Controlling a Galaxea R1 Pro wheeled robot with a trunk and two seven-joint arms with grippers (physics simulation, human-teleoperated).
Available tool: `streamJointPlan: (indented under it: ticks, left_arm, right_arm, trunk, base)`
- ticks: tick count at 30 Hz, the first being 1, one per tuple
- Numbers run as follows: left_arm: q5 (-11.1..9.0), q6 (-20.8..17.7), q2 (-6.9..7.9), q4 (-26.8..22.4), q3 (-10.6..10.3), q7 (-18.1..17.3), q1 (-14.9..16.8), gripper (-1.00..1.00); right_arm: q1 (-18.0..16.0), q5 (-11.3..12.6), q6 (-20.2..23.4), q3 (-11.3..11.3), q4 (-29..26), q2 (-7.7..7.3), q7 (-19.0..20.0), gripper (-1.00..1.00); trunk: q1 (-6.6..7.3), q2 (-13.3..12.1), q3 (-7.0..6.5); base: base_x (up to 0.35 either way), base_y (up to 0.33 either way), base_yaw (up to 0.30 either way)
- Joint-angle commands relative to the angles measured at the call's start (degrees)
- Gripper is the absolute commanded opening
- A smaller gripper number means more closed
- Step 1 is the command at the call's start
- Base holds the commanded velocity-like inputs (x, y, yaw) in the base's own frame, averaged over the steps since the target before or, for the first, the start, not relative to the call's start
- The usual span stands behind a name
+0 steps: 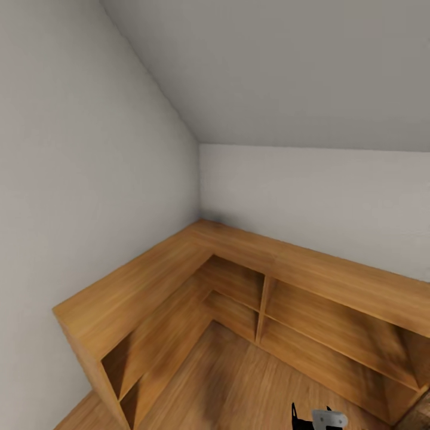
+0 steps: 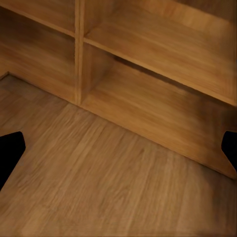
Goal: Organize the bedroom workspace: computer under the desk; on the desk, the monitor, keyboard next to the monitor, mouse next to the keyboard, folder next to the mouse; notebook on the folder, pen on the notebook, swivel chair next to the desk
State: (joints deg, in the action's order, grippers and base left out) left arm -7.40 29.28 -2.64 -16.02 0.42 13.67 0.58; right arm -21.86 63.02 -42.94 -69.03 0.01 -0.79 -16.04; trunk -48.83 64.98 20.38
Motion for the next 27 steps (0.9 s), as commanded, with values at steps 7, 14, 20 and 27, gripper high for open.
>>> streamJointPlan:
  ticks: [7, 14, 20, 27]
  left_arm:
    - [-0.29, 0.15, -0.24, 0.02, 0.02, -0.04, 0.03, 1.0]
    - [-0.33, 0.2, -0.1, 0.02, 0.02, -0.04, 0.03, 1.0]
    - [-0.33, 0.24, -0.08, 0.02, 0.02, -0.04, 0.03, 1.0]
    - [-0.33, 0.17, -0.1, 0.02, 0.02, -0.04, 0.03, 1.0]
  right_arm:
    - [-0.03, -0.14, 0.11, -0.52, 0.04, 0.0, -0.79, 1.0]
    - [-0.03, -0.26, 0.92, -0.64, 0.05, -0.04, -0.24, 1.0]
    - [-0.03, -0.26, 1.97, -0.63, 0.0, -0.08, 0.4, 1.0]
    - [-0.03, -0.22, 2.5, -0.58, -0.06, -0.13, 0.57, 1.0]
  trunk:
    - [-0.01, 0.04, 0.51]
    - [-0.01, 0.04, 0.53]
    - [-0.01, 0.04, 0.54]
    - [-0.01, 0.04, 0.54]
  base:
    - [0.217, 0.0, -0.109]
    - [0.038, 0.0, -0.26]
    - [0.022, 0.02, -0.269]
    - [0.214, 0.217, -0.27]
